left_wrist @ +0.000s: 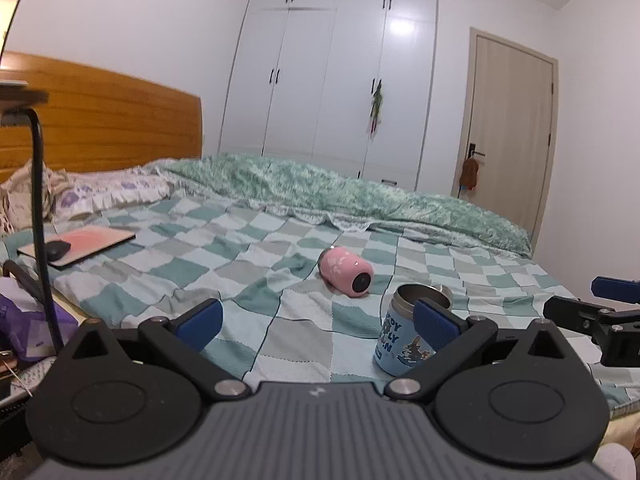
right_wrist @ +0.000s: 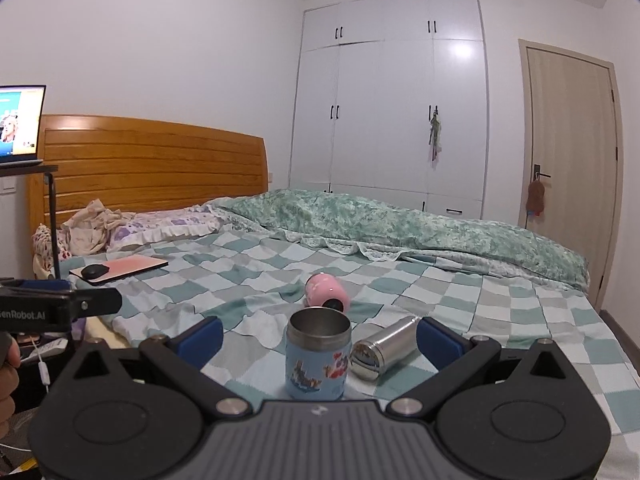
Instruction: Flip cup upright
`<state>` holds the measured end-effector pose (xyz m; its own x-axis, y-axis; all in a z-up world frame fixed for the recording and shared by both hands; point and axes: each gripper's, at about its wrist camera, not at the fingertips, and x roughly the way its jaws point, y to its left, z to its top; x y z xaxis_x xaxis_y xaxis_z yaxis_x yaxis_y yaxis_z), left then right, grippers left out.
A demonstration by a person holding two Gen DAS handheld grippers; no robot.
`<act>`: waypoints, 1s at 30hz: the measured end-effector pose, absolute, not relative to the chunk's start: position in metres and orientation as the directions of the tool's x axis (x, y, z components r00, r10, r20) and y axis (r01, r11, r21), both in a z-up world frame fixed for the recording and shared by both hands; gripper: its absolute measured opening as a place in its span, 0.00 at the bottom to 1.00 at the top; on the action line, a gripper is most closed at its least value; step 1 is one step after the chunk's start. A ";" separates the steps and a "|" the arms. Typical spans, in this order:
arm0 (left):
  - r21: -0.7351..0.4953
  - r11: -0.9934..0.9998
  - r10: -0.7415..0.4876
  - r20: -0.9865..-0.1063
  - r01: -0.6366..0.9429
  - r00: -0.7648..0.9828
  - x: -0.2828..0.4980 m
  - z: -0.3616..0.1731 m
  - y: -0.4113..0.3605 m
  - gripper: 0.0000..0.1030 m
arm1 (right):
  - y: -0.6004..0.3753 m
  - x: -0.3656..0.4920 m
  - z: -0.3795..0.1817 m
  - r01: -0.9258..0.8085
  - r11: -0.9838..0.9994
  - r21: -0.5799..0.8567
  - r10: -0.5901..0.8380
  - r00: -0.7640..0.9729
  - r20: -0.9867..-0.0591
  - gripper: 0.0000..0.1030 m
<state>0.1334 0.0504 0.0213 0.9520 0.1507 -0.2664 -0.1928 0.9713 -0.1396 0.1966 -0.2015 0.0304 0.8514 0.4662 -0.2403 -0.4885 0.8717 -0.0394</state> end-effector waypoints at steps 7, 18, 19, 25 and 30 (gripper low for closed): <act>-0.153 0.964 0.159 -0.318 -0.216 0.935 0.170 0.019 0.059 1.00 | -0.182 0.239 0.034 -0.512 0.858 -0.036 0.487 0.834 -0.260 1.00; -0.091 0.971 0.184 -0.302 -0.221 0.935 0.173 0.027 0.060 1.00 | -0.170 0.252 0.041 -0.543 0.840 0.005 0.532 0.821 -0.209 1.00; -0.091 0.973 0.177 -0.294 -0.212 0.939 0.167 0.027 0.059 1.00 | -0.172 0.247 0.041 -0.545 0.838 0.012 0.536 0.820 -0.198 1.00; -0.060 0.980 0.177 -0.168 -0.189 0.970 0.110 0.017 0.047 1.00 | -0.192 0.189 0.023 -0.525 0.851 0.017 0.520 0.839 -0.159 1.00; -0.101 0.978 0.159 -0.187 -0.180 0.969 0.091 0.016 0.051 1.00 | -0.207 0.152 0.005 -0.501 0.865 0.011 0.493 0.847 -0.199 1.00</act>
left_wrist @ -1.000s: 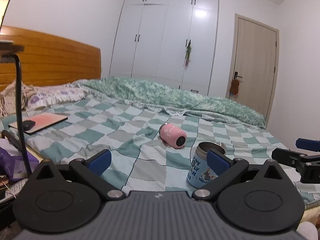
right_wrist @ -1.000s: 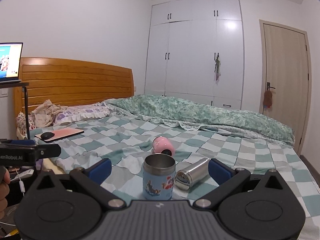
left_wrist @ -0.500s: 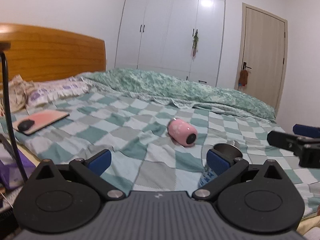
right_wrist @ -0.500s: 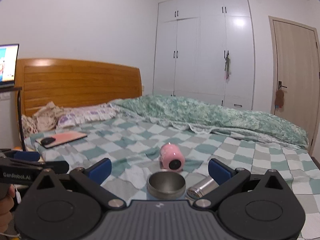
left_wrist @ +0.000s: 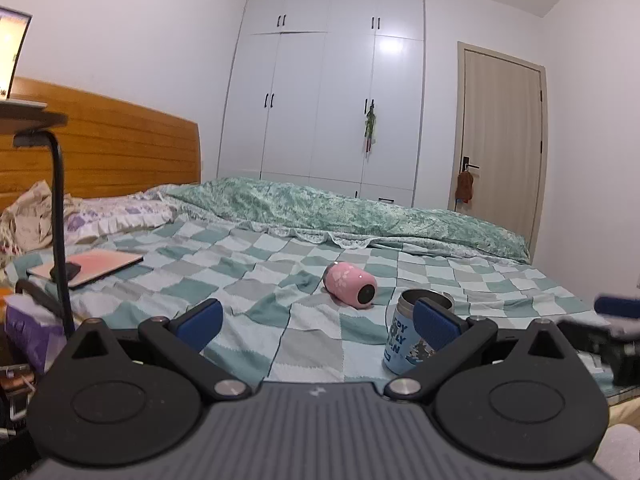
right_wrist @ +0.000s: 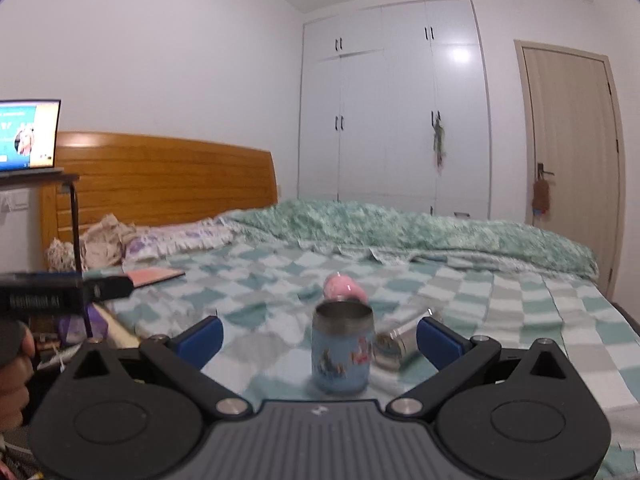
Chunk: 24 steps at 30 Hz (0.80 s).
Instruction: Flip cup upright
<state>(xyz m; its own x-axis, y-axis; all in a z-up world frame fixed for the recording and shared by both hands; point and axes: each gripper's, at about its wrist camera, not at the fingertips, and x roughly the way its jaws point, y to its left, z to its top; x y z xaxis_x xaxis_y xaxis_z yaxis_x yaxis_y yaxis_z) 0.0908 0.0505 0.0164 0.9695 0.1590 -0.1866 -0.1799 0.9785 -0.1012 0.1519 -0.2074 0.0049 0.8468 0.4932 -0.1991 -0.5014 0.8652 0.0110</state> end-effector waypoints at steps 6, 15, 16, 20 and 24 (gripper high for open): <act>-0.077 0.983 0.157 -0.145 -0.169 0.977 0.077 0.021 0.046 1.00 | -0.223 0.141 -0.002 -0.460 0.886 0.062 0.462 0.862 -0.207 1.00; -0.081 0.980 0.168 -0.141 -0.180 0.976 0.060 0.023 0.050 1.00 | -0.234 0.141 0.011 -0.462 0.884 0.072 0.467 0.864 -0.186 1.00; -0.083 0.979 0.175 -0.145 -0.188 0.974 0.061 0.026 0.053 1.00 | -0.235 0.142 0.015 -0.472 0.879 0.066 0.476 0.861 -0.180 1.00; -0.077 0.974 0.195 -0.189 -0.213 0.962 0.079 0.042 0.058 1.00 | -0.232 0.152 0.031 -0.512 0.857 0.064 0.515 0.839 -0.175 1.00; -0.086 0.969 0.210 -0.219 -0.233 0.953 0.107 0.057 0.062 1.00 | -0.224 0.175 0.046 -0.523 0.852 0.034 0.519 0.833 -0.190 1.00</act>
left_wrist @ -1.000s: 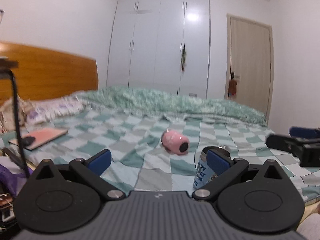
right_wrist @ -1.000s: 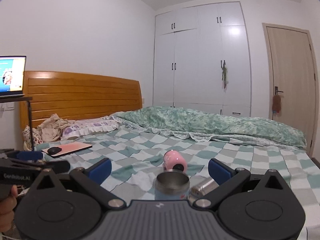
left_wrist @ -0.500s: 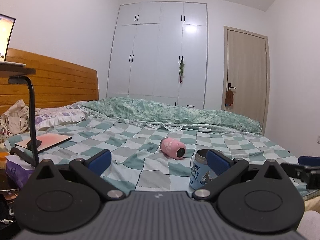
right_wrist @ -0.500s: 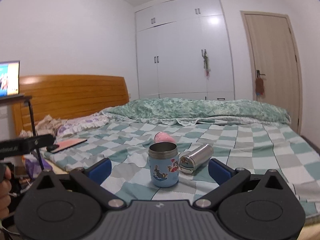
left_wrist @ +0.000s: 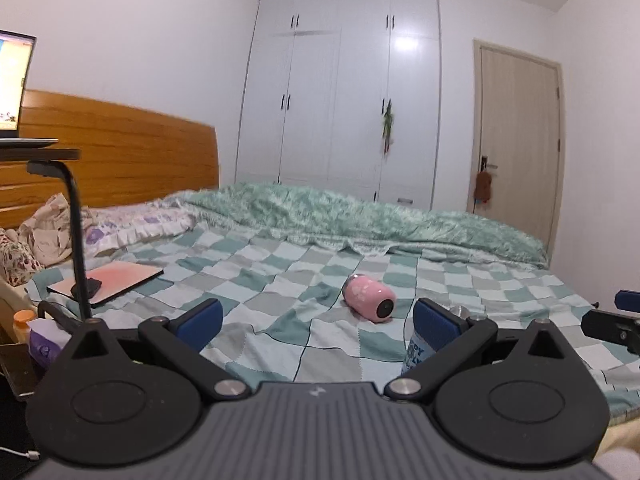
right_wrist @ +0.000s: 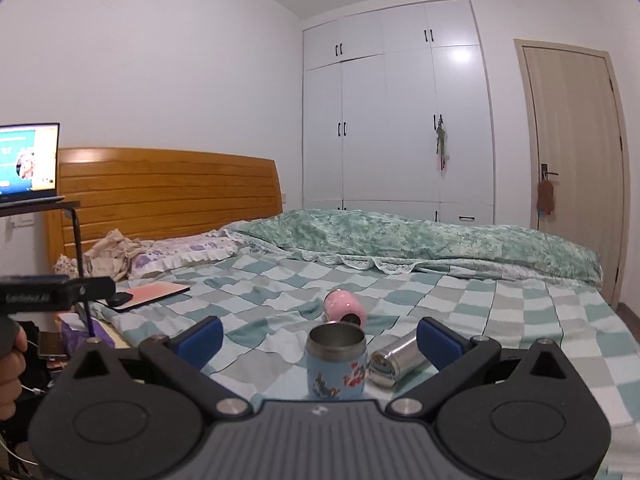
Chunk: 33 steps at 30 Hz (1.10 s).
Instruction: Flip cup upright
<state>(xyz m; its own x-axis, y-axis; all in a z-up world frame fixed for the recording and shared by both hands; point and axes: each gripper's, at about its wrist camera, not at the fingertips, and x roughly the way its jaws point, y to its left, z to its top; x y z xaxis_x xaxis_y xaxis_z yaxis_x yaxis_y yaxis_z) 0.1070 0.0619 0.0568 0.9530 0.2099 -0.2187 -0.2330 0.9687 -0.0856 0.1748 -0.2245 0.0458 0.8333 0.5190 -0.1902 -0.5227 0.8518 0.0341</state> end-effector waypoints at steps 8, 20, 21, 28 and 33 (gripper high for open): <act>-0.162 0.969 0.117 -0.358 -0.186 0.926 0.200 0.076 0.091 1.00 | -0.212 0.263 0.085 -0.558 0.823 0.107 0.565 0.783 -0.260 1.00; -0.159 0.982 0.012 -0.482 -0.101 0.876 0.337 0.048 0.118 1.00 | -0.152 0.433 0.087 -0.572 0.815 0.095 0.553 0.718 -0.423 1.00; -0.177 0.980 -0.008 -0.497 -0.092 0.867 0.351 0.043 0.121 1.00 | -0.145 0.449 0.086 -0.573 0.815 0.087 0.547 0.710 -0.443 1.00; -0.368 0.929 -0.193 -0.595 -0.051 0.780 0.464 0.005 0.141 1.00 | -0.105 0.549 0.066 -0.580 0.807 0.115 0.533 0.631 -0.564 1.00; -0.400 0.908 -0.191 -0.661 -0.126 0.726 0.552 -0.027 0.152 1.00 | -0.078 0.620 0.037 -0.550 0.813 0.192 0.527 0.555 -0.643 1.00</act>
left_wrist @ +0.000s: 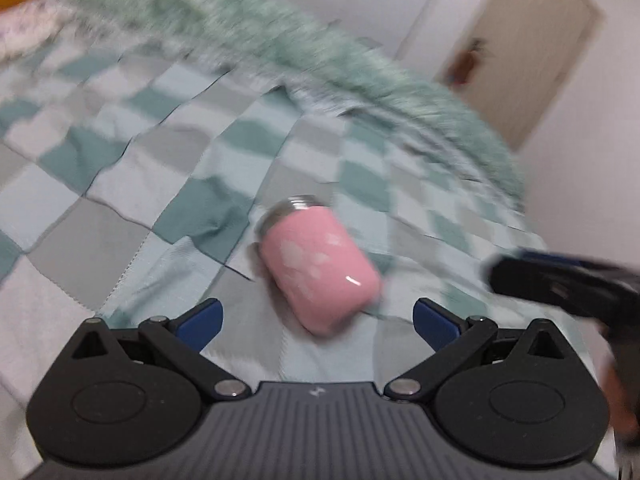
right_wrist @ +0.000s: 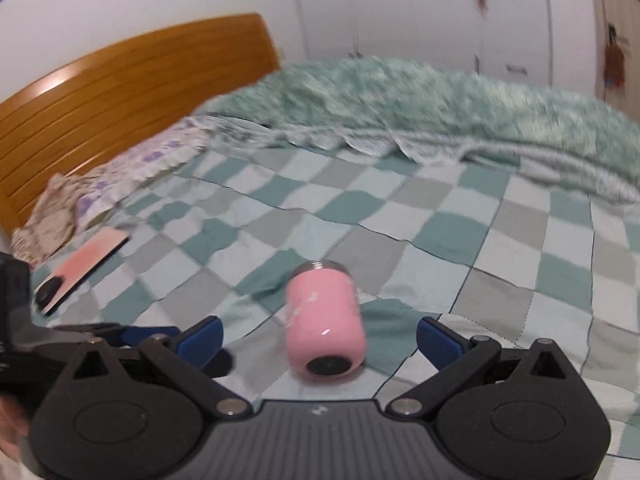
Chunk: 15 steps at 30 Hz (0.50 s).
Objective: Flip cup upright
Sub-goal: 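Lower the right gripper onto the lying pink spotted cup, then close the right gripper on the pink cup while the left gripper closes on its body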
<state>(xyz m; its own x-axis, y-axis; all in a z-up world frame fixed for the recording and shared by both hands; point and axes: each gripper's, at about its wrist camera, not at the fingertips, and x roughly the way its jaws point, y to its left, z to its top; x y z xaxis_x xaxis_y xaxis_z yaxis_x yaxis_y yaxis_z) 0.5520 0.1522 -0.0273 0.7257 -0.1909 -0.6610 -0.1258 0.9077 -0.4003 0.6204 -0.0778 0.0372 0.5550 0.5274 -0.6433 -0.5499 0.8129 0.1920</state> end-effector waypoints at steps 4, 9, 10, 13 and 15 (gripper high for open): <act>-0.419 0.870 -0.150 -0.727 -0.259 0.670 0.603 -0.059 0.167 1.00 | -0.069 0.665 0.018 -0.506 0.834 0.219 0.501 0.531 -0.684 1.00; -0.513 0.832 -0.281 -0.718 -0.211 0.637 0.635 -0.073 0.167 1.00 | -0.060 0.716 -0.006 -0.471 0.838 0.275 0.501 0.464 -0.731 1.00; -0.526 0.824 -0.297 -0.718 -0.211 0.630 0.640 -0.075 0.167 1.00 | -0.058 0.725 -0.011 -0.460 0.840 0.288 0.502 0.455 -0.736 1.00; -0.555 0.811 -0.339 -0.703 -0.184 0.624 0.649 -0.082 0.165 1.00 | -0.052 0.742 -0.020 -0.460 0.834 0.305 0.508 0.424 -0.750 1.00; -0.572 0.802 -0.364 -0.694 -0.170 0.621 0.655 -0.087 0.162 1.00 | -0.046 0.751 -0.025 -0.469 0.821 0.324 0.523 0.394 -0.755 1.00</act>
